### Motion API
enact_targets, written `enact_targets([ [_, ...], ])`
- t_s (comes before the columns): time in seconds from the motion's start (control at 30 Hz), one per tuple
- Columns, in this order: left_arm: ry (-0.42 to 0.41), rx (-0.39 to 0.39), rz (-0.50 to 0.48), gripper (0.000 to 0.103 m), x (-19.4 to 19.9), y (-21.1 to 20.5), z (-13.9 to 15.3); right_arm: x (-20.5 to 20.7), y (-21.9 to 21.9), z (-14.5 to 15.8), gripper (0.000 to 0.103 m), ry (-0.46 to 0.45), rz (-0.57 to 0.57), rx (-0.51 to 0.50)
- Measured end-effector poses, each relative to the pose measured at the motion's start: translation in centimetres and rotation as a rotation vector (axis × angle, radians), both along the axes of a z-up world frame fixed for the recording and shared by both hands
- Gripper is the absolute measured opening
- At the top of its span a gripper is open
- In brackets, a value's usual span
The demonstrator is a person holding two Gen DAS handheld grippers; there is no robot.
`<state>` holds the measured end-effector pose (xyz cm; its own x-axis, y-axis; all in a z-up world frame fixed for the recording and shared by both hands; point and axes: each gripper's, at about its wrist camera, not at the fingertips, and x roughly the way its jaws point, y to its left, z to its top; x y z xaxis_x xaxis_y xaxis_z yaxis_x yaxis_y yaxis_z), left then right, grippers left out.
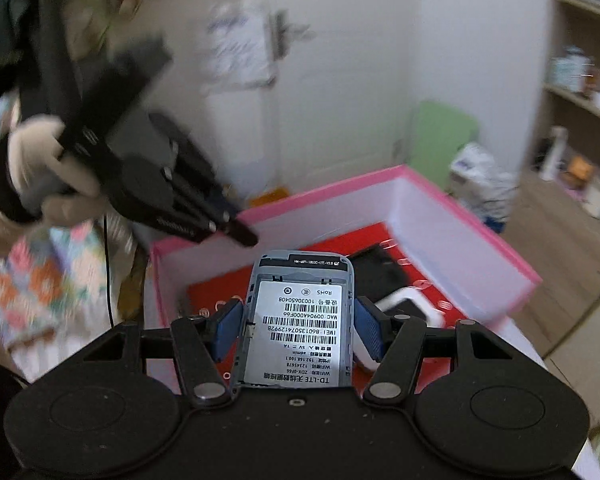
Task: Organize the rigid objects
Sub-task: 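Lower the grey battery into the box below the case and release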
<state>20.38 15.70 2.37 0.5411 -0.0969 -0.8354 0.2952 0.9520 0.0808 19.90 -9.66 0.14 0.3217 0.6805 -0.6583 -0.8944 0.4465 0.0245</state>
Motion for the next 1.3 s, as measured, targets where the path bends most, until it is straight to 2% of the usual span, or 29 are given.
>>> enact_targets([
  [0.2,0.002,-0.054,0.004,0.009,-0.3,1.0,0.1,2.8,6.2,-3.1,0.066,0.028,0.157,-0.211],
  [0.5,0.008,-0.084,-0.019,0.01,0.0,1.3,0.1,4.8,9.8,-5.3,0.066,0.07,0.274,-0.338],
  [0.7,0.008,-0.105,-0.02,0.01,0.0,1.8,0.0,5.3,10.9,-5.9,0.065,0.026,0.301,-0.43],
  [0.87,0.009,-0.114,-0.017,0.01,0.1,1.8,0.0,4.6,10.5,-5.5,0.065,-0.075,0.307,-0.457],
  [0.97,0.011,-0.116,-0.017,0.01,0.1,1.8,0.0,3.9,9.3,-4.5,0.067,-0.131,0.282,-0.425],
  [1.03,0.009,-0.115,-0.017,0.01,0.1,1.8,0.0,3.6,7.6,-3.0,0.067,-0.113,0.23,-0.344],
  [1.13,0.01,-0.124,-0.013,0.01,0.1,1.9,-0.1,3.2,4.2,-0.2,0.067,-0.075,0.099,-0.199],
  [1.3,0.009,-0.141,-0.004,0.011,0.2,2.1,-0.1,2.3,-2.2,2.7,0.067,0.016,-0.202,-0.033],
])
